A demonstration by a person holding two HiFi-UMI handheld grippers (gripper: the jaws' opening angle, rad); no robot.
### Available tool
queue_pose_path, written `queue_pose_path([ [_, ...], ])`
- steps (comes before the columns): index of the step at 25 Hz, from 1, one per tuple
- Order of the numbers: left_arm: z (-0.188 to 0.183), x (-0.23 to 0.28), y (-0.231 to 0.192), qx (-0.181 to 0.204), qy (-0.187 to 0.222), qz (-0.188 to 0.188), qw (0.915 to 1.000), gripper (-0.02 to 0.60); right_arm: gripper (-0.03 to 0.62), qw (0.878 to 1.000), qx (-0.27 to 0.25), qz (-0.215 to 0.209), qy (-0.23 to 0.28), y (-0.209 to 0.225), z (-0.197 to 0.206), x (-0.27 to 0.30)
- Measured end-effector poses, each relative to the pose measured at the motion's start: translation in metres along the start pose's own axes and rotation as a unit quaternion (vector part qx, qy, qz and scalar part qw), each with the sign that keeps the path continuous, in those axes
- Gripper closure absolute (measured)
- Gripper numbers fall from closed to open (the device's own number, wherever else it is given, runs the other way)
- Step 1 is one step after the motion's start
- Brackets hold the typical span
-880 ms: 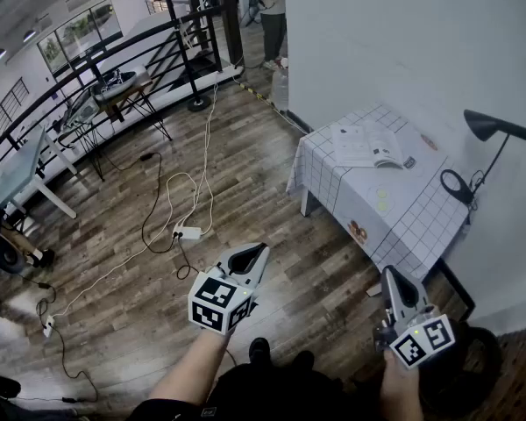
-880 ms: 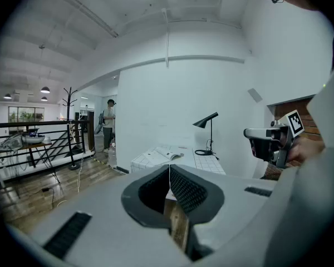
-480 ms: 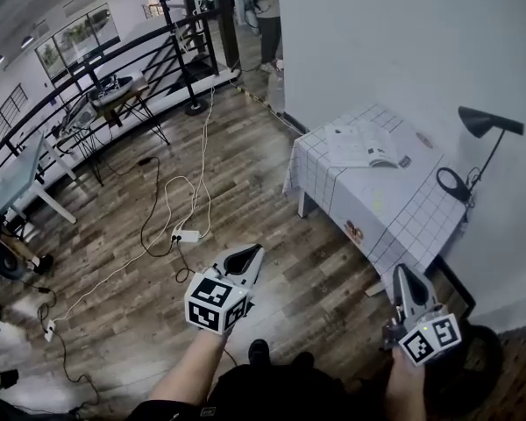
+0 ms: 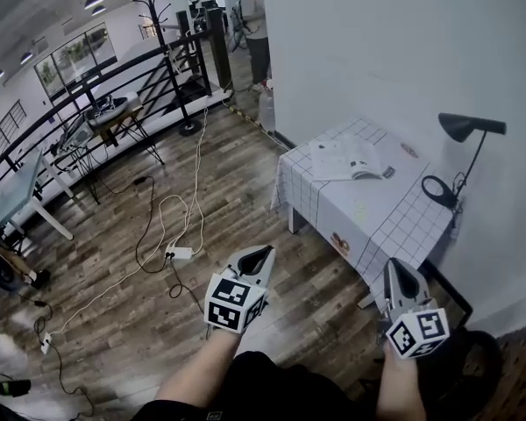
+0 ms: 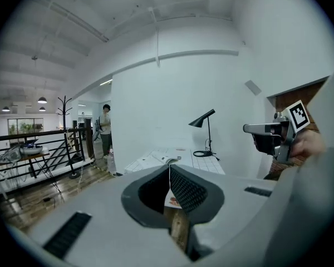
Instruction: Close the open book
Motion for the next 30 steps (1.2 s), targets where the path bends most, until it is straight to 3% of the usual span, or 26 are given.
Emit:
queue_pose_path([
  [5,-0.008,0.019,0.007,-0.014,0.014,-0.009,0.9998,0.569,0.591,0.999,-0.038,-0.002,0.009,-0.004,-0.005,0.015],
  [14,-0.008,0.062,-0.009,-0.025,0.010,0.004,0.9996,0.569,0.589,0.999,-0.023,0.007,-0.021,0.017,0.016,0.046],
  [17,-0.006,0.083,-0.024,-0.032,0.007,0.007,0.9994,0.569,0.582,0.999,-0.017,0.005,-0.026,0.023,0.021,0.069],
  [19,-0.008,0.098,-0.036,-0.031,0.008,0.010,0.9994,0.569,0.516,0.999,-0.010,0.003,-0.031,0.027,0.026,0.089],
  [23,-0.007,0.126,-0.070,-0.037,0.004,0.011,0.9993,0.569,0.484,0.999,0.008,0.008,-0.048,0.034,0.036,0.135],
  [30,-0.010,0.179,-0.131,-0.042,-0.011,0.029,0.9987,0.569,0.477,0.997,0.023,0.023,-0.075,0.046,0.046,0.214],
])
Point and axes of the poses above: the fingertips, and each gripper's own axes: x forward along the fingers, y to its right, z out of its underside, the point moved 6 cm from there along -x, backward along the fingers, and after that the axes turned 1 degree about z, right-handed, at the moved point
